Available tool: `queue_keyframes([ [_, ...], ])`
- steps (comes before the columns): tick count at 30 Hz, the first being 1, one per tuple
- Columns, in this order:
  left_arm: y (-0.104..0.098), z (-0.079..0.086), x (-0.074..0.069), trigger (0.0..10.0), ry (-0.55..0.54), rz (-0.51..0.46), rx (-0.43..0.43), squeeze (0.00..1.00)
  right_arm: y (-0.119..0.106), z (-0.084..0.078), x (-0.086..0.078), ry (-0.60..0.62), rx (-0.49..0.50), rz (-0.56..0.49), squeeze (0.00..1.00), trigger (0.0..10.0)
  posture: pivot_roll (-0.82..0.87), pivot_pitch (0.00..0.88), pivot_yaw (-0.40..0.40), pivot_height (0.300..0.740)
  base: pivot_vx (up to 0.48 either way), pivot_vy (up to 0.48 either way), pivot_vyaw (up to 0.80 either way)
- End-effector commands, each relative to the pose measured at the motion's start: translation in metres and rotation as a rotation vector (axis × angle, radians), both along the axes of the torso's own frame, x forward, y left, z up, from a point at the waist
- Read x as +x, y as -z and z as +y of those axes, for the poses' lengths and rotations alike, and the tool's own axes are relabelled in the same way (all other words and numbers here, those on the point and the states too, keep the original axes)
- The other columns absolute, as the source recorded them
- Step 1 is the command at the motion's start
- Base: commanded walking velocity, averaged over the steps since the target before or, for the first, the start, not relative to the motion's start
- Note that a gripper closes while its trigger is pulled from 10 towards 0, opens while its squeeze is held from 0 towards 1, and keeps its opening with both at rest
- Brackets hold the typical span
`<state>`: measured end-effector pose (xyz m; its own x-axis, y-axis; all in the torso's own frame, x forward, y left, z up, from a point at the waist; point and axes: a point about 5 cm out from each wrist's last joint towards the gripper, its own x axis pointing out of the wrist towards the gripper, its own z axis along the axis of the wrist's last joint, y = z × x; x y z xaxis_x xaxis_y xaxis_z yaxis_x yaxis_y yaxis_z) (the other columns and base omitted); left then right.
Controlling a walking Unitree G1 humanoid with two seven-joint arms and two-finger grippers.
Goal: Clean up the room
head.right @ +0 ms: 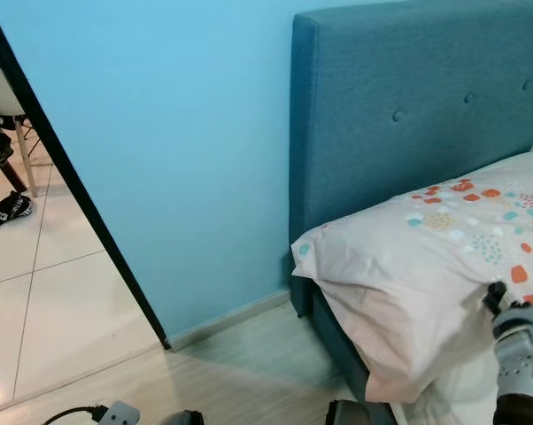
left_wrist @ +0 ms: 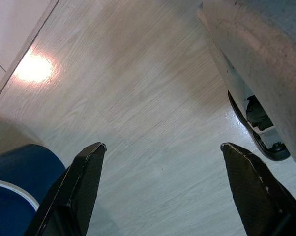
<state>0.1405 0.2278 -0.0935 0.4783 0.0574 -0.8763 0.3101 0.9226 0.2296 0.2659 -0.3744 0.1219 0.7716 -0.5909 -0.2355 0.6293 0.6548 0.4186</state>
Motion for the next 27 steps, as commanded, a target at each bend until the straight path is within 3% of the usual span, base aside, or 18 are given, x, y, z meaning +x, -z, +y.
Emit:
queue_keyframes([
  [1, 0.004, -0.003, -0.008, 10.0, 0.008, 0.039, -0.006, 0.0, -0.022, 0.013, 0.011, -0.09, -0.046, -0.136, 0.0, 10.0, -0.02, 0.027, -0.016, 0.58, 0.0, 0.0, 0.0],
  [3, 0.004, -0.003, -0.008, 10.0, 0.008, 0.039, -0.006, 0.0, -0.022, 0.013, 0.011, -0.09, -0.046, -0.136, 0.0, 10.0, -0.02, 0.027, -0.016, 0.58, 0.0, 0.0, 0.0],
  [5, 0.004, -0.003, -0.007, 10.0, -0.003, 0.035, -0.003, 0.0, -0.032, 0.021, 0.015, -0.138, -0.067, -0.198, 0.0, 10.0, -0.02, 0.025, -0.015, 0.585, 0.0, 0.0, 0.0],
  [6, 0.003, -0.002, -0.004, 10.0, -0.037, 0.025, -0.002, 0.0, -0.037, 0.033, 0.02, -0.198, -0.091, -0.238, 0.0, 10.0, -0.01, 0.02, -0.016, 0.59, 0.0, 0.0, 0.0],
  [7, 0.001, 0.001, 0.001, 10.0, -0.115, 0.011, 0.008, 0.0, -0.029, 0.064, 0.031, -0.338, -0.147, -0.23, 0.0, 10.0, -0.01, 0.016, -0.016, 0.6, -0.27, 0.0, 0.0],
  [9, -0.001, 0.003, 0.004, 10.0, -0.153, 0.003, 0.012, 0.0, -0.019, 0.084, 0.035, -0.424, -0.17, -0.202, 0.0, 10.0, 0.0, 0.016, -0.019, 0.61, -0.375, 0.0, 0.0],
  [11, -0.002, 0.003, 0.007, 10.0, -0.159, -0.008, 0.014, 0.0, -0.012, 0.091, 0.035, -0.453, -0.167, -0.19, 0.0, 10.0, 0.0, 0.016, -0.019, 0.615, -0.48, 0.0, 0.0],
  [14, -0.005, 0.003, 0.016, 10.0, -0.177, -0.048, 0.011, 0.0, 0.02, 0.11, 0.034, -0.528, -0.184, -0.078, 0.0, 10.0, 0.0, 0.011, -0.026, 0.63, -0.215, 0.0, 0.0],
  [18, -0.006, 0.003, 0.019, 10.0, -0.18, -0.056, 0.015, 0.0, 0.03, 0.114, 0.032, -0.546, -0.186, -0.04, 0.0, 10.0, 0.0, 0.011, -0.026, 0.639, 0.0, 0.0, 0.0],
  [21, -0.011, 0.008, 0.026, 10.0, -0.209, -0.09, 0.055, 0.0, 0.089, 0.115, 0.007, -0.572, -0.149, 0.171, 0.0, 10.0, 0.01, 0.007, -0.031, 0.654, 0.0, 0.0, 0.0],
  [22, -0.011, 0.008, 0.026, 10.0, -0.209, -0.09, 0.055, 0.0, 0.089, 0.115, 0.007, -0.572, -0.149, 0.171, 0.0, 10.0, 0.01, 0.007, -0.031, 0.654, 0.0, 0.0, 0.0],
  [24, -0.013, 0.013, 0.027, 10.0, -0.24, -0.102, 0.081, 0.0, 0.115, 0.115, -0.011, -0.578, -0.115, 0.266, 0.0, 10.0, 0.01, 0.003, -0.04, 0.664, 0.0, 0.0, 0.0],
  [25, -0.013, 0.013, 0.027, 10.0, -0.24, -0.102, 0.081, 0.0, 0.115, 0.115, -0.011, -0.578, -0.115, 0.266, 0.0, 10.0, 0.01, 0.003, -0.04, 0.664, 0.0, 0.0, 0.0],
  [27, -0.014, 0.016, 0.028, 10.0, -0.269, -0.106, 0.092, 0.0, 0.134, 0.114, -0.027, -0.574, -0.082, 0.347, 0.0, 10.0, 0.01, 0.002, -0.046, 0.674, 0.0, 0.0, 0.0],
])
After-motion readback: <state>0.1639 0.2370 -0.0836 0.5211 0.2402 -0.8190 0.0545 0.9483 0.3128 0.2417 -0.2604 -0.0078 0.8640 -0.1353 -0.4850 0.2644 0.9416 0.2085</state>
